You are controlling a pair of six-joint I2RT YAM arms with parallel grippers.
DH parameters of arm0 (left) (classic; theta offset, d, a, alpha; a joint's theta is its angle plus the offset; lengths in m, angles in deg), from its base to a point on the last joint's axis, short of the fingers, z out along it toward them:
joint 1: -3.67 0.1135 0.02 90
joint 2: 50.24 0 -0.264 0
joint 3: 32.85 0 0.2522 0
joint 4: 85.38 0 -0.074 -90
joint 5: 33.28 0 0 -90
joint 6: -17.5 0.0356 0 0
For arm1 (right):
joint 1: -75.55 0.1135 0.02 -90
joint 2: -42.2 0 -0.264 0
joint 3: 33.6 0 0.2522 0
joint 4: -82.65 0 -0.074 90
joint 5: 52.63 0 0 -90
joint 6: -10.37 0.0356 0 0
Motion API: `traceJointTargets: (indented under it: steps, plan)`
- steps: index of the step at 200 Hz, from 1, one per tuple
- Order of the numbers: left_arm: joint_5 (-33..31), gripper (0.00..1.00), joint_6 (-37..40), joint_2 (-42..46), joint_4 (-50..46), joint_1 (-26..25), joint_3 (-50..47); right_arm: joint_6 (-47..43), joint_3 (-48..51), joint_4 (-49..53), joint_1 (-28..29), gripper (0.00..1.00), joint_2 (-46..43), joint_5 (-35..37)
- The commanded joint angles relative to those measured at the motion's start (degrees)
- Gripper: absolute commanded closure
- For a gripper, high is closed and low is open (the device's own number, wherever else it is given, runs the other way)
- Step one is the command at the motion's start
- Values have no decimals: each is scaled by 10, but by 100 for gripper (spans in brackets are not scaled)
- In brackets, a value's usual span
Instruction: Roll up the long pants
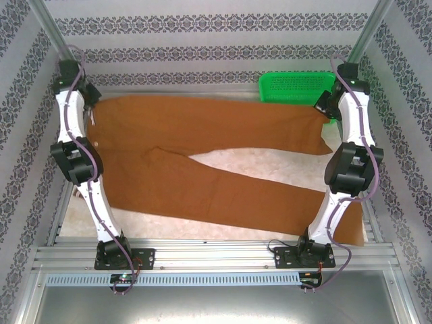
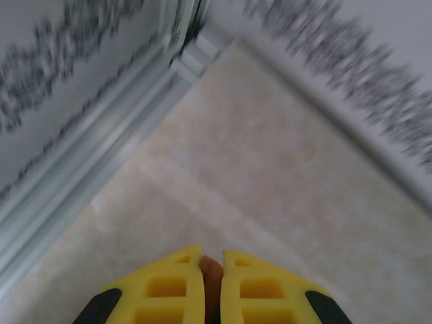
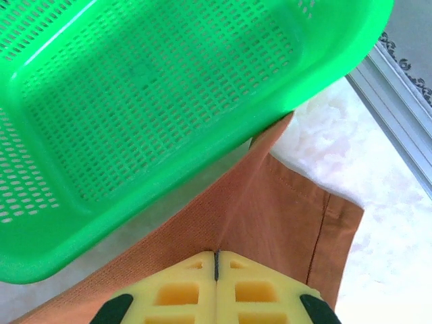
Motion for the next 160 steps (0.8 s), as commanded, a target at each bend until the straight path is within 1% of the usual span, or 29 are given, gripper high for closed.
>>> traceJointTargets:
  steps: [1, 30, 47, 60, 68, 98, 111, 136, 160]
  plan:
    - [-40, 100, -22, -5, -48, 31, 45, 15, -19, -22, -14, 100, -13, 7]
    - [-31, 100, -28, 6, -57, 48, 47, 21, -9, -33, -11, 100, -29, -22]
    - [-32, 100, -25, 46, -24, 48, -10, 23, 34, -53, -1, 100, -67, -26]
    - [-31, 100, -25, 90, 15, 49, -71, 26, 93, -76, 13, 100, -114, -24]
    - [-38, 100, -26, 112, 22, 49, -94, 29, 129, -83, 23, 100, -146, -14]
    - [-29, 100, -22, 167, 42, 49, -176, 35, 279, -94, 64, 100, -280, 33]
    - [-30, 100, -25, 191, 65, 55, -235, 46, 344, -96, 70, 100, -337, 39]
    - [11, 100, -46, 223, 112, 86, -350, 61, 464, -80, 71, 100, -446, 54]
    - [26, 100, -64, 253, 152, 110, -457, 74, 534, -41, 69, 100, -520, 71]
